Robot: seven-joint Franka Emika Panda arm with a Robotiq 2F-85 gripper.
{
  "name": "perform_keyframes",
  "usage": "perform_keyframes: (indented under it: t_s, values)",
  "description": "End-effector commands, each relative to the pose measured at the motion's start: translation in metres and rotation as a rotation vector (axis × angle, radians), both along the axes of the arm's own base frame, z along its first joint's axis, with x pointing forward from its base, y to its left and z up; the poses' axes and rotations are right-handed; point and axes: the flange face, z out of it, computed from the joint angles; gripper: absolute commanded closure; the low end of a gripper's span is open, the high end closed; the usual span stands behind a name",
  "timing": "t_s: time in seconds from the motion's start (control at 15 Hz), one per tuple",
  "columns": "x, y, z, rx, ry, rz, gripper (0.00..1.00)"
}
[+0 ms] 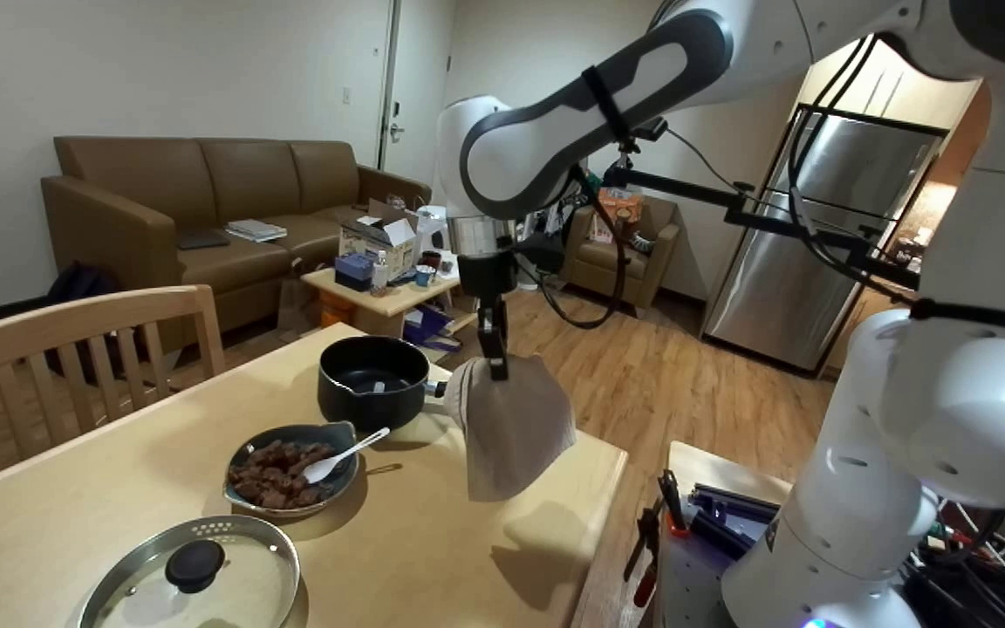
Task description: Take the towel out of the pot and put it on the table
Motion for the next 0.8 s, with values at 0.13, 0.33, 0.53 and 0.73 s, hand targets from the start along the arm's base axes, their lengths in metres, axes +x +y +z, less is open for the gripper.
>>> perform_keyframes:
  t_s: [0.13, 0.33, 0.53, 0.73]
  values:
    - [0.003, -0.002, 0.004, -0.001, -0.010, -0.005, 0.90]
    - [0.007, -0.008, 0.009, -0.003, -0.022, -0.017, 0.90]
    - [0.007, -0.006, 0.007, 0.016, -0.034, 0.008, 0.97]
    - [0.012, -0.001, -0.014, 0.073, -0.133, 0.082, 0.97]
